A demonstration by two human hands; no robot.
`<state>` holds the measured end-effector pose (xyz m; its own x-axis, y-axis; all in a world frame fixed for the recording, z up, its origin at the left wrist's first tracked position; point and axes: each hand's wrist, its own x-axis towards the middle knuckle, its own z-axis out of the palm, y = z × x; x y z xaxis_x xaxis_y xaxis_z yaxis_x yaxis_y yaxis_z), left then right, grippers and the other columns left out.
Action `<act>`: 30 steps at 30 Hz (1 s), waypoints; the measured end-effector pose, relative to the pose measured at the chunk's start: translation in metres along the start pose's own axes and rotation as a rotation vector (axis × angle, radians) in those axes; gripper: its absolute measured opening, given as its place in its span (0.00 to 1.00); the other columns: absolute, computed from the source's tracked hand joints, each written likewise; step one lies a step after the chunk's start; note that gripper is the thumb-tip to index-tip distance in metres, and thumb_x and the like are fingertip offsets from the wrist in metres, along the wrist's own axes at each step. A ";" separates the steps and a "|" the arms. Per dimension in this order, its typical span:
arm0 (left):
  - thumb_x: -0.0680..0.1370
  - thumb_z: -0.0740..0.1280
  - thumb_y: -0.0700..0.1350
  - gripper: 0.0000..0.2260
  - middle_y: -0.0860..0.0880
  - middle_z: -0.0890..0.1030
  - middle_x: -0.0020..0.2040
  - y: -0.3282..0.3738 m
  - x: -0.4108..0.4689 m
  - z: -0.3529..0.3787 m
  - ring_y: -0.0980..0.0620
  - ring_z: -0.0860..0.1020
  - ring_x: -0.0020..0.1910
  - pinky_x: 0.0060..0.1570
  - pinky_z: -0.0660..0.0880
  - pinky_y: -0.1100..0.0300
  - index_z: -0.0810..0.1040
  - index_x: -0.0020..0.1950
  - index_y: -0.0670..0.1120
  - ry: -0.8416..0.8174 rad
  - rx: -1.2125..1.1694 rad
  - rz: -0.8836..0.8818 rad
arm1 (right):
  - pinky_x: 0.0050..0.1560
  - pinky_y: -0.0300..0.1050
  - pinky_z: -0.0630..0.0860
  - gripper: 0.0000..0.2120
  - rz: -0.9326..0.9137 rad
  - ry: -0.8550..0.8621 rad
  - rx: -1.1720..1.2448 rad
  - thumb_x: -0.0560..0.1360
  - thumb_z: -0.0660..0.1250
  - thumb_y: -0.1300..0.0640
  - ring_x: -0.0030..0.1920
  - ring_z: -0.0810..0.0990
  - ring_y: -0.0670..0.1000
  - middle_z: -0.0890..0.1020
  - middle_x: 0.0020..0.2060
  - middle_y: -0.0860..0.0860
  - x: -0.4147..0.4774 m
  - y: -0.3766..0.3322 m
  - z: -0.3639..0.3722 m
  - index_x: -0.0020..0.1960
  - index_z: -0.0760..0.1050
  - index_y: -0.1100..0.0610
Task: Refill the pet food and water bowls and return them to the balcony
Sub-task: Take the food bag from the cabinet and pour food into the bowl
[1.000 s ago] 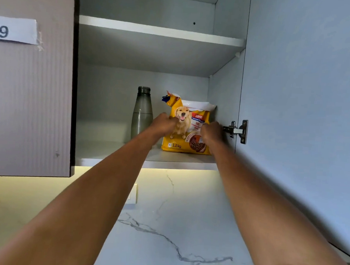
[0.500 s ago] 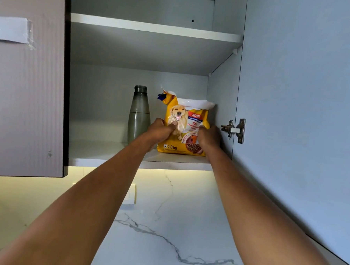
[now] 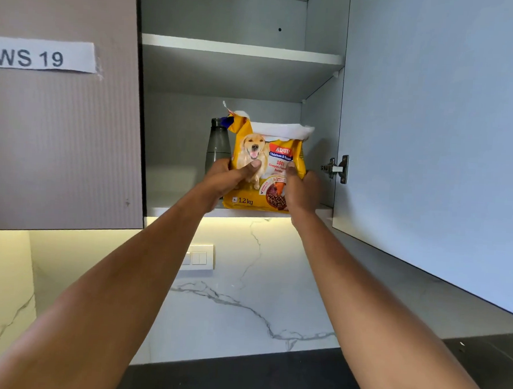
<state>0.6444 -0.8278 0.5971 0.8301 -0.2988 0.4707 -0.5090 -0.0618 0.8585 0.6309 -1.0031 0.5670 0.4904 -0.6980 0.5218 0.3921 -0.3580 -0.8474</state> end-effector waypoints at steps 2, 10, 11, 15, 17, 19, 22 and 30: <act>0.73 0.76 0.58 0.29 0.48 0.84 0.61 0.001 -0.021 -0.007 0.50 0.85 0.52 0.48 0.83 0.54 0.74 0.69 0.48 0.003 -0.045 0.055 | 0.48 0.51 0.84 0.21 -0.033 0.042 0.061 0.81 0.66 0.40 0.47 0.86 0.55 0.86 0.49 0.54 -0.025 -0.008 -0.006 0.54 0.79 0.59; 0.66 0.82 0.57 0.40 0.48 0.81 0.63 -0.013 -0.137 -0.038 0.48 0.85 0.56 0.52 0.84 0.46 0.63 0.69 0.52 -0.002 -0.124 0.130 | 0.36 0.36 0.75 0.15 -0.071 0.098 0.248 0.84 0.66 0.47 0.38 0.80 0.40 0.82 0.39 0.47 -0.159 -0.016 -0.041 0.46 0.78 0.58; 0.64 0.82 0.58 0.42 0.49 0.81 0.62 -0.020 -0.154 -0.042 0.49 0.84 0.56 0.53 0.84 0.46 0.62 0.70 0.53 0.001 -0.111 0.120 | 0.36 0.35 0.73 0.15 -0.080 0.090 0.252 0.84 0.66 0.47 0.36 0.79 0.39 0.82 0.37 0.46 -0.178 -0.010 -0.046 0.44 0.77 0.57; 0.60 0.84 0.61 0.43 0.53 0.83 0.61 -0.063 -0.230 -0.057 0.52 0.85 0.56 0.54 0.83 0.49 0.69 0.71 0.56 0.004 -0.054 0.059 | 0.42 0.36 0.79 0.14 -0.010 -0.056 0.281 0.84 0.65 0.47 0.40 0.84 0.43 0.84 0.40 0.50 -0.261 0.029 -0.062 0.47 0.78 0.56; 0.62 0.85 0.53 0.36 0.50 0.86 0.58 -0.089 -0.268 -0.062 0.50 0.86 0.54 0.54 0.83 0.46 0.74 0.67 0.55 0.021 -0.089 0.017 | 0.46 0.48 0.83 0.13 0.061 -0.112 0.291 0.83 0.66 0.46 0.45 0.86 0.51 0.85 0.42 0.52 -0.300 0.053 -0.069 0.48 0.79 0.54; 0.65 0.84 0.44 0.31 0.46 0.87 0.56 -0.113 -0.303 -0.067 0.45 0.86 0.53 0.55 0.83 0.43 0.76 0.65 0.49 0.048 -0.146 -0.036 | 0.47 0.55 0.84 0.13 0.156 -0.201 0.313 0.83 0.67 0.45 0.47 0.87 0.55 0.86 0.44 0.55 -0.336 0.070 -0.078 0.49 0.79 0.54; 0.67 0.82 0.37 0.29 0.41 0.86 0.55 -0.139 -0.353 -0.078 0.38 0.86 0.53 0.54 0.82 0.40 0.76 0.65 0.44 0.082 -0.241 -0.127 | 0.45 0.54 0.84 0.16 0.267 -0.332 0.369 0.79 0.69 0.46 0.45 0.88 0.56 0.86 0.44 0.57 -0.375 0.083 -0.094 0.52 0.78 0.60; 0.61 0.85 0.47 0.36 0.38 0.85 0.58 -0.160 -0.429 -0.098 0.35 0.84 0.56 0.53 0.82 0.41 0.76 0.65 0.42 0.096 -0.365 -0.243 | 0.58 0.63 0.83 0.50 0.530 -0.810 0.574 0.60 0.83 0.35 0.62 0.83 0.67 0.83 0.62 0.64 -0.409 0.108 -0.106 0.71 0.70 0.62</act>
<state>0.3924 -0.5960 0.2778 0.9418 -0.2268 0.2483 -0.1970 0.2262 0.9539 0.3905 -0.8224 0.2515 0.9806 0.0060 0.1959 0.1816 0.3483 -0.9196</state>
